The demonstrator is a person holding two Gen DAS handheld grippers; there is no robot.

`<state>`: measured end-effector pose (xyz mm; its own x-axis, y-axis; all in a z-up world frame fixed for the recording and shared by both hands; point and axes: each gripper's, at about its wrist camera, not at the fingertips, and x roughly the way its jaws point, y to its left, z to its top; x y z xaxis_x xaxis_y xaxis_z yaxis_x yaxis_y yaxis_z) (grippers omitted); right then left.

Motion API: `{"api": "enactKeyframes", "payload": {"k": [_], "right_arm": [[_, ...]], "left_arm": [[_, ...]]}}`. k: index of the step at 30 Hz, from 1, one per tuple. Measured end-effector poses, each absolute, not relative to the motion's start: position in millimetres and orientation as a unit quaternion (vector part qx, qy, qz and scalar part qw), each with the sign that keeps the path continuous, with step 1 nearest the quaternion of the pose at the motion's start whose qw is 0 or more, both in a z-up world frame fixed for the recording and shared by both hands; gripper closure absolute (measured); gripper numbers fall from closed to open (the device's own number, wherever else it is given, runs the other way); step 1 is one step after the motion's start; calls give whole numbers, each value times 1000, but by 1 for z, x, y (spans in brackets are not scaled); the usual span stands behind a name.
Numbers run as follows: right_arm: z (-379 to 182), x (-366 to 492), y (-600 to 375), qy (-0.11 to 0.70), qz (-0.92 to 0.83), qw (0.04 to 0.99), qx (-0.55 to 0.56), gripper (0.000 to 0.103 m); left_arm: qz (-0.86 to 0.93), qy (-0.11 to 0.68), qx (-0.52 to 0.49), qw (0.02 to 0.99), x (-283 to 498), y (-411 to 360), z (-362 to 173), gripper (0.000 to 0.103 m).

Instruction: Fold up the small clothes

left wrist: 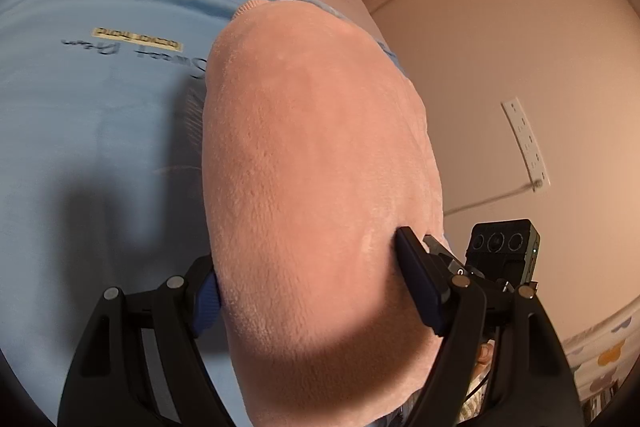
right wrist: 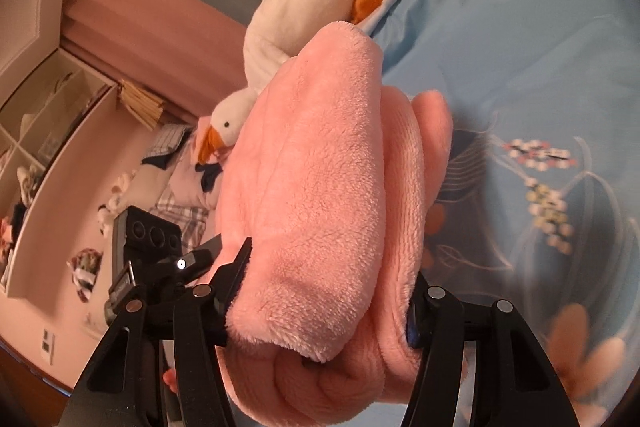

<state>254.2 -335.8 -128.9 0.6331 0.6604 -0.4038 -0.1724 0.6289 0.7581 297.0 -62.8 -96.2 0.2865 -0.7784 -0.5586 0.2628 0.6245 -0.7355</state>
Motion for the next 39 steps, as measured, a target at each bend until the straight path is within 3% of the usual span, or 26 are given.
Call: {"api": "enactKeyframes", "payload": {"k": [12,24,27,33,39], "right_arm": [[-131,223,-385,321,203,849,366,42],[-167,212,-414,347,161,831,403,40],[-173,213,-417,350,158,828,409,39],[-164,210,-418,364,129,835,393,25],[-133,191,-405,363,73,883,288,20]], "left_arm": [[-386,501,-218,743,278,-136,-98,25],[-384,539,-184,727,277,-181,-137,25],[-384,538,-177,730,276,-183,-140,23],[-361,526,-126,760,271,-193,-125,17],[-322,475,-11,819,247,-201,-97,18]]}}
